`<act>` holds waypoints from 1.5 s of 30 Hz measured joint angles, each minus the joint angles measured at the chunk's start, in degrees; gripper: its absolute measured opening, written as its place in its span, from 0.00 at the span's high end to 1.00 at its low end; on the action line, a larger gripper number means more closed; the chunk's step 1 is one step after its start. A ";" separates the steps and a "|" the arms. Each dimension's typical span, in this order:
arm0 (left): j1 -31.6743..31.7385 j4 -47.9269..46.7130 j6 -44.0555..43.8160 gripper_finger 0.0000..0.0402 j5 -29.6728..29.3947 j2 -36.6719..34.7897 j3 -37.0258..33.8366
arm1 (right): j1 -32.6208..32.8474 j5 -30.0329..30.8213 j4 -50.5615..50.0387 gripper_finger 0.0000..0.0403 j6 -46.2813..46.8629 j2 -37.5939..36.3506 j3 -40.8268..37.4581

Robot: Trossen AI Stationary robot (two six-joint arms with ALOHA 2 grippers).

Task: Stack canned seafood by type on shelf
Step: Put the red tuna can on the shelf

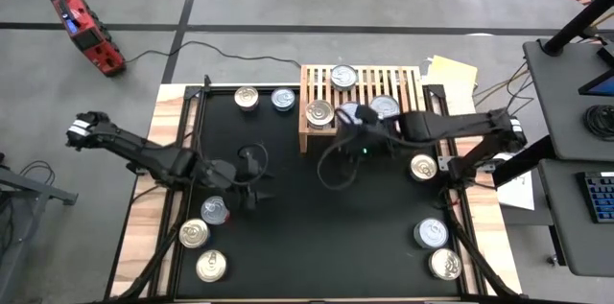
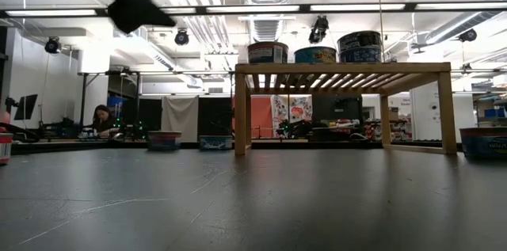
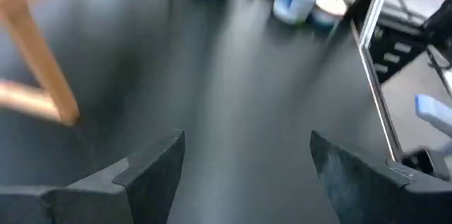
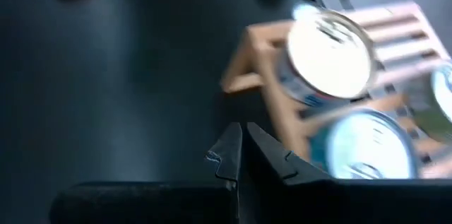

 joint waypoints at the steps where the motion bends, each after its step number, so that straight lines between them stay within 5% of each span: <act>1: -0.92 -2.45 -2.46 0.28 0.00 0.01 0.36 | 1.24 0.00 1.09 0.98 -0.34 0.00 -0.52; 8: -6.65 -17.69 -16.63 0.28 3.55 0.04 1.65 | 7.73 -0.02 10.45 0.98 -3.43 0.02 -5.48; 28: -12.25 -36.04 -44.23 0.31 16.48 2.39 1.74 | 14.37 -0.17 27.51 0.98 -1.61 -0.02 -22.67; 36: -12.23 -41.92 -47.24 0.50 20.42 11.04 1.74 | 16.75 -0.06 34.24 0.98 -4.69 -0.09 -26.06; 45: -12.23 -42.05 -45.15 0.87 19.88 20.63 2.11 | 16.71 -0.02 36.77 0.98 -6.47 -0.11 -27.24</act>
